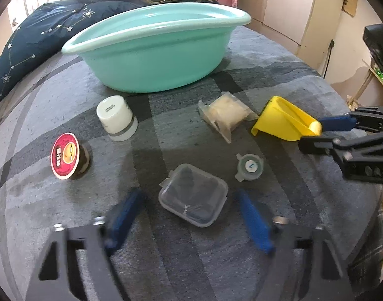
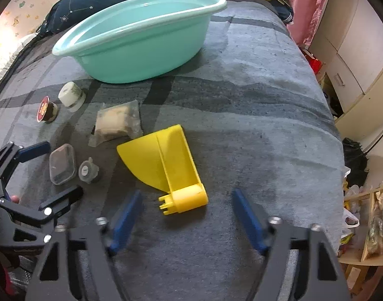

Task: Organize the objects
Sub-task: 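Grasp the clear earplug box with the left tool while the right tool grasps the yellow scoop, then carry the clear box with the left tool while the right tool carries the scoop over the basin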

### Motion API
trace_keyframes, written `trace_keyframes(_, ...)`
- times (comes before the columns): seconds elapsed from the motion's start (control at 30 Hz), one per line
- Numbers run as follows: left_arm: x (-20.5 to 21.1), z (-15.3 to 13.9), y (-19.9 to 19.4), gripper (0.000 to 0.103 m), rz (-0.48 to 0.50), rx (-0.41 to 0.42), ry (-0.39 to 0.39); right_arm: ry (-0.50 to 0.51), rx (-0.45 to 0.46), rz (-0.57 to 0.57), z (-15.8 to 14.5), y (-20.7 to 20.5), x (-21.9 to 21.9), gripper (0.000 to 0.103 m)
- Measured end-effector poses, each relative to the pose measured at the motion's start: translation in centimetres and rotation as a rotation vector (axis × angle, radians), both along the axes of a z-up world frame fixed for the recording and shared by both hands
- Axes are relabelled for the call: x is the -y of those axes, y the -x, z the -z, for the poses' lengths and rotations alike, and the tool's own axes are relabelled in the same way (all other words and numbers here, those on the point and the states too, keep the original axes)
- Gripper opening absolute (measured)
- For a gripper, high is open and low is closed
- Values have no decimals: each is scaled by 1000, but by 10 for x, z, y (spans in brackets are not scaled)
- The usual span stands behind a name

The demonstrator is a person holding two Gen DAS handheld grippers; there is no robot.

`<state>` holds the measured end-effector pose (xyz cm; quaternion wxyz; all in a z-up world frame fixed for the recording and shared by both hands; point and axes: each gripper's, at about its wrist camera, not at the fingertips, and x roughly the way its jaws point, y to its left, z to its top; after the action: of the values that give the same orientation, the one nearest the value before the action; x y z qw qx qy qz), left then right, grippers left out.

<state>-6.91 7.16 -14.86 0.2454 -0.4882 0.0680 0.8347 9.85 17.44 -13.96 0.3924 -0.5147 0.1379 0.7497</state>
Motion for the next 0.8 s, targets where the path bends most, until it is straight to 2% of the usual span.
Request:
trace_keyframes(0.03, 0, -2, -1, 57, 4, -12, -7, 4, 0, 1, 0, 0, 0, 41)
trace_keyframes(0.13, 1, -3, -3, 56, 9, -6, -13, 28, -20, -12, -2, -1, 2, 41)
trace_keyframes(0.8, 16, -38, -25, 56, -13, -74, -45, -42, -73, 7, -35, -6, 27, 41)
